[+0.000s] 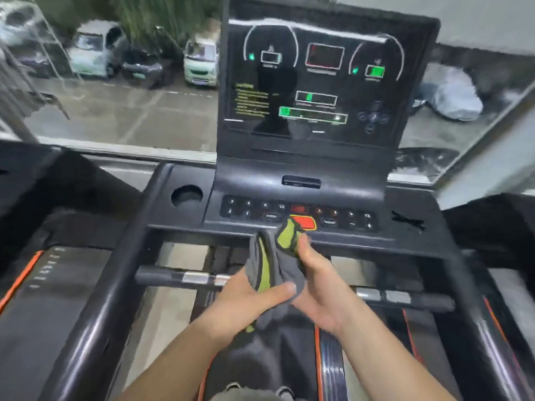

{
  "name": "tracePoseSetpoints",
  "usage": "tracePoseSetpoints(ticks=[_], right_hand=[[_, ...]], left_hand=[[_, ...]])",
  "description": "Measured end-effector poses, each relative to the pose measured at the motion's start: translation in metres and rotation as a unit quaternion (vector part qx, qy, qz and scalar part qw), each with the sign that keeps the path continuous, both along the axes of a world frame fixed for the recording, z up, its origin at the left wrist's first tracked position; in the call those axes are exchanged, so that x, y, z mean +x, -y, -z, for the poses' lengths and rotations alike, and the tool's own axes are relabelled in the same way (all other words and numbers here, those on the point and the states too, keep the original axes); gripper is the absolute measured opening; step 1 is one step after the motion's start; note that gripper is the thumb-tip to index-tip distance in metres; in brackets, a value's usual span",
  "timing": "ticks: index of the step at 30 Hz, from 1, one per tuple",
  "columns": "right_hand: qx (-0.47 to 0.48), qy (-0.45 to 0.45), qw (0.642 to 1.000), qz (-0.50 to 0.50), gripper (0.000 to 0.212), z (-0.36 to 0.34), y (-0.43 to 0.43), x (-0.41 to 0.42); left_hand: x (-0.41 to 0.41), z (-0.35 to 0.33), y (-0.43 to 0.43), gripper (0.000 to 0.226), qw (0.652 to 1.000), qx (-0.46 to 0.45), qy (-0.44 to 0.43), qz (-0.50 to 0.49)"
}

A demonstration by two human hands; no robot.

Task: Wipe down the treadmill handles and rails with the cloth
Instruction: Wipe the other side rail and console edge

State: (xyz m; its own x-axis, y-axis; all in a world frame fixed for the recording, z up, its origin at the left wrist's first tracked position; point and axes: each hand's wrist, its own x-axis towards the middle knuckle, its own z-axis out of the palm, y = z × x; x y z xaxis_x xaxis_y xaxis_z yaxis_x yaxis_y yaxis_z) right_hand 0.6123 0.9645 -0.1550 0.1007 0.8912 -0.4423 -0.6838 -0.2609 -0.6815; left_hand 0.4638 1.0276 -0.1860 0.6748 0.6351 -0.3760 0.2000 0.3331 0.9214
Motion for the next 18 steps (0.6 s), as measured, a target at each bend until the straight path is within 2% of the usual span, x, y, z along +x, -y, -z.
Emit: tracePoseSetpoints(ticks=[3, 5, 7, 11, 15, 18], right_hand=[[-0.045, 0.137, 0.989, -0.003, 0.06, -0.003, 0.025, 0.029], [-0.084, 0.228, 0.97, 0.032, 0.043, -0.003, 0.04, 0.049], [-0.107, 0.213, 0.967, 0.089, 0.026, 0.001, 0.051, 0.071], [-0.17, 0.16, 0.955, 0.185, 0.029, 0.006, 0.066, 0.118], [-0.232, 0.206, 0.935, 0.171, 0.026, 0.015, 0.081, 0.173], [-0.238, 0.278, 0.914, 0.177, 0.026, 0.015, 0.089, 0.22]], left_hand=[[0.04, 0.002, 0.0, 0.024, 0.997, 0.066, -0.039, 0.025], [0.063, 0.001, 0.005, 0.021, 0.995, 0.072, -0.054, 0.04], [0.086, -0.004, 0.012, 0.021, 0.996, 0.054, -0.061, 0.038], [0.134, -0.011, 0.019, 0.023, 0.999, -0.023, -0.04, 0.006], [0.19, -0.016, 0.03, 0.022, 0.995, -0.072, -0.045, -0.048], [0.228, -0.022, 0.039, 0.019, 0.996, -0.053, -0.043, -0.057]])
